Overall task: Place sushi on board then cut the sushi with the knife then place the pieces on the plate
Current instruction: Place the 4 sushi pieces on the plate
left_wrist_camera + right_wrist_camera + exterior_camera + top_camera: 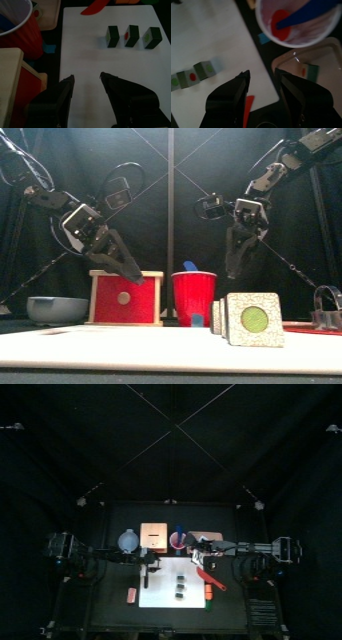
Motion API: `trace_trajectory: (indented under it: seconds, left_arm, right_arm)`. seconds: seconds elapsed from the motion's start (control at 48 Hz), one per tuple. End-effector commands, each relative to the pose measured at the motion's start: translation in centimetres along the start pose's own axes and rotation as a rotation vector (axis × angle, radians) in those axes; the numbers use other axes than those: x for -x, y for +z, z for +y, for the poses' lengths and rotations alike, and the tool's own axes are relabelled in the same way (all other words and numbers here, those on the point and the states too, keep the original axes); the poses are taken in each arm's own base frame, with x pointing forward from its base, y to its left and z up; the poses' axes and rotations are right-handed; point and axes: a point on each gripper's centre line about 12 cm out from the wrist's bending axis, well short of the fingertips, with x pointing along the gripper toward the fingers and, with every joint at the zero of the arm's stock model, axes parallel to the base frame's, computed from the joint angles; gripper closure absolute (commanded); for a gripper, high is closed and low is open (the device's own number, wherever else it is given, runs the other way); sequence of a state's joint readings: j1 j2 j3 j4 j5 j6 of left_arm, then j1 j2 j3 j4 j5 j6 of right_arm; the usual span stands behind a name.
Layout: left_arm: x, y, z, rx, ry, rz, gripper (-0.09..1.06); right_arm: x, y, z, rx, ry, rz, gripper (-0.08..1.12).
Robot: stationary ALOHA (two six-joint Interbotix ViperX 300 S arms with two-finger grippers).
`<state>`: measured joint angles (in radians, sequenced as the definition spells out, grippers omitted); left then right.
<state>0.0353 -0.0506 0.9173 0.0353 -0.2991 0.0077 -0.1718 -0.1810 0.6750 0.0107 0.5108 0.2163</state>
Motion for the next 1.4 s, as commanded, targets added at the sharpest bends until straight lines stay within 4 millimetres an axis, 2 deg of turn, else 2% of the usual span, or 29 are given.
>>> trace_trajectory:
  seconds: [0.021, 0.229, 0.438, 1.188, 1.25, 1.396]
  left_arm:
    - [0.1, 1.3, 0.1, 0.001, 0.002, -0.04, 0.13]
    - [0.2, 1.3, 0.0, 0.006, 0.002, -0.041, 0.13]
    - [0.2, 1.3, 0.0, 0.006, 0.002, -0.038, 0.13]
    - [0.2, 0.7, 0.2, 0.007, 0.006, -0.023, 0.13]
    - [0.2, 0.7, 0.2, 0.007, 0.006, -0.023, 0.13]
    - [0.2, 0.7, 0.2, 0.007, 0.006, -0.023, 0.13]
  right_arm:
    - [-0.1, 0.8, 2.9, 0.06, 0.054, -0.034, 0.24]
    - [-2.1, -0.3, 7.4, 0.163, 0.111, 0.024, 0.24]
    - [-2.5, -0.4, 9.8, 0.202, 0.148, 0.023, 0.24]
    - [-6.6, -1.1, 9.9, 0.189, 0.136, 0.056, 0.25]
    - [-6.7, -1.1, 9.9, 0.189, 0.138, 0.045, 0.28]
    - [-6.7, -0.8, 9.8, 0.18, 0.141, 0.029, 0.44]
